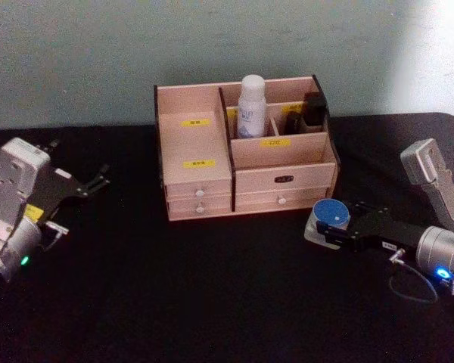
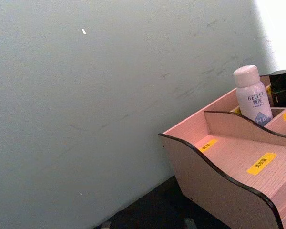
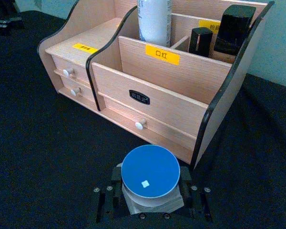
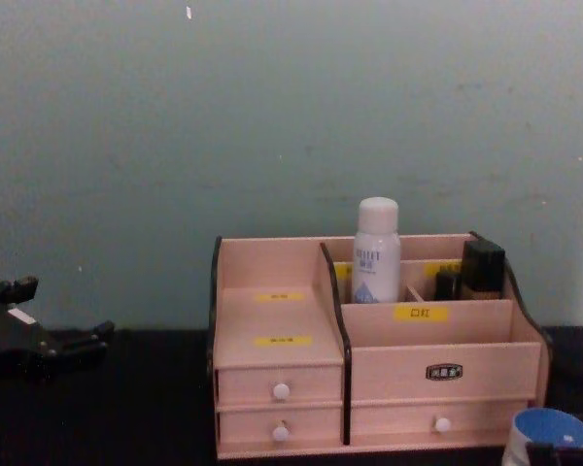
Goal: Pick up the facial cleanser and watermelon frost from the table and place them into the tiered storage box.
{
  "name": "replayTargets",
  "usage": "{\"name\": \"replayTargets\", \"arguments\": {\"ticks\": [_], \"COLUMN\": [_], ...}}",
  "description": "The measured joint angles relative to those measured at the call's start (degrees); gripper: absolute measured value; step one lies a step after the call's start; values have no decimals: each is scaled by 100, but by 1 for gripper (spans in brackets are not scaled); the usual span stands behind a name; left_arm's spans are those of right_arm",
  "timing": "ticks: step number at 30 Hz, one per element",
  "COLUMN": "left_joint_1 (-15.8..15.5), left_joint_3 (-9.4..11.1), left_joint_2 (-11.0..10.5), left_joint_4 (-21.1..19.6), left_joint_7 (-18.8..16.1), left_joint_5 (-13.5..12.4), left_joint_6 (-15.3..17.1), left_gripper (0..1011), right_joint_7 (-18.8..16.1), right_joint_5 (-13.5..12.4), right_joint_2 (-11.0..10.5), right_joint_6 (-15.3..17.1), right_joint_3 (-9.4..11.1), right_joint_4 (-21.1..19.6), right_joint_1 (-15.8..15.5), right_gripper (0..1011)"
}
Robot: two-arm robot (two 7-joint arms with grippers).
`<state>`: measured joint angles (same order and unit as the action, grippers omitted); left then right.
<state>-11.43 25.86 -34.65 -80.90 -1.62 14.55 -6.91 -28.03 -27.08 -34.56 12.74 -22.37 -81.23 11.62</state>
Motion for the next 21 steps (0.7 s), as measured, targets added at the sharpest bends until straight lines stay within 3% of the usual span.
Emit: {"name": "replayTargets", "arguments": {"ticks": [21], "left_joint_1": [0], "left_joint_3": [0], "left_joint_2": [0], "left_joint_4": [0], "left_joint_7": [0], "left_joint_5": [0], "left_joint_6": [0], "left_gripper": [1001], "right_joint_7": [-81], "right_joint_5": [11], "right_joint_2": [-59], "right_joint_6": [-87], "right_joint_3": [21], "right_joint_4": [-130], "right_joint_1": [-54], "right_gripper": [720]}}
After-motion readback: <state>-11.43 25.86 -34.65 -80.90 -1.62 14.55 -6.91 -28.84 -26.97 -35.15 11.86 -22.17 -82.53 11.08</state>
